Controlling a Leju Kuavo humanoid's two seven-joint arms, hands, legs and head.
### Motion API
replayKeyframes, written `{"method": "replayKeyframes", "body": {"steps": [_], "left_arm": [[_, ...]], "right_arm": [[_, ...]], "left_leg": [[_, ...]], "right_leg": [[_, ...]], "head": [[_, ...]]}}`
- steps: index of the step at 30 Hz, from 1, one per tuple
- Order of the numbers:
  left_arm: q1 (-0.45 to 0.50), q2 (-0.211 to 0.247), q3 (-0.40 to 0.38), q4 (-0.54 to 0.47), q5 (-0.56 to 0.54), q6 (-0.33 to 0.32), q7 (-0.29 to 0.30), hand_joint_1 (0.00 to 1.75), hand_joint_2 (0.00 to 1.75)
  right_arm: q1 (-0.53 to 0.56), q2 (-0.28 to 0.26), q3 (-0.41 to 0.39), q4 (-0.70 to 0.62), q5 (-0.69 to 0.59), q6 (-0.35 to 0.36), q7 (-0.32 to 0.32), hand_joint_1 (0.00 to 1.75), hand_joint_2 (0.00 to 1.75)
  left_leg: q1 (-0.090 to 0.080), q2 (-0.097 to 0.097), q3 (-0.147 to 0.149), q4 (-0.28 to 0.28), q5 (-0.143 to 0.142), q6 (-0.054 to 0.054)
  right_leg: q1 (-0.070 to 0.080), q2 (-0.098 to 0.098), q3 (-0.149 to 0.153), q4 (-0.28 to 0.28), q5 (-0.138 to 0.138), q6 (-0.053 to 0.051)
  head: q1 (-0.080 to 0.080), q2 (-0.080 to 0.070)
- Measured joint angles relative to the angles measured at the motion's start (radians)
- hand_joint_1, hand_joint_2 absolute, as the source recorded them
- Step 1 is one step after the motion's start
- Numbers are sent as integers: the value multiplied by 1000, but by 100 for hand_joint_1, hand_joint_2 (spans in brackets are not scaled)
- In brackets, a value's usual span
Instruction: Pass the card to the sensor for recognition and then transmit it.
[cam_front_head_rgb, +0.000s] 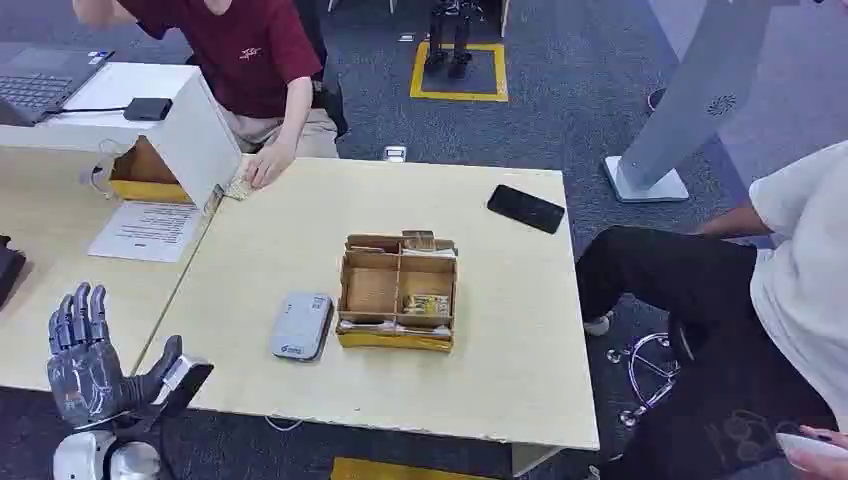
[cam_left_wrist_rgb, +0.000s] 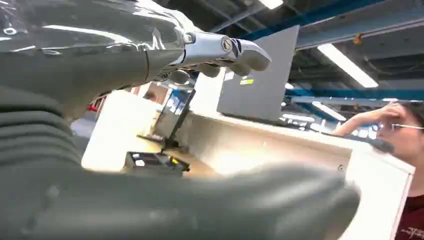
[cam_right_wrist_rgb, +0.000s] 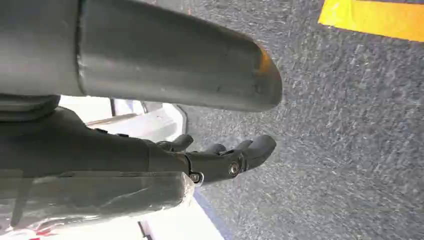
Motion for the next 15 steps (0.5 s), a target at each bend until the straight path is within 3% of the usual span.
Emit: {"method": "replayKeyframes", "body": {"steps": [2, 6, 15], "left_arm": [[20, 29, -32, 15, 49, -1, 41, 0, 175], [42, 88, -125, 65, 211, -36, 46, 0, 175], [26, 133, -285, 143, 247, -58, 91, 0, 175]], "right_arm": [[-1, 0, -7, 0, 16, 0, -2, 0, 0], [-1, 0, -25, 0, 32, 0, -9, 0, 0], [-2, 7, -29, 0, 80, 19, 0, 0, 0]], "left_leg": [[0, 0, 0, 0, 0, 0], [0, 0, 0, 0, 0, 0], [0, 0, 0, 0, 0, 0]], "right_leg": [[0, 0, 0, 0, 0, 0], [0, 0, 0, 0, 0, 0], [0, 0, 0, 0, 0, 0]], "head": [[-1, 0], [-1, 0], [0, 0]]}}
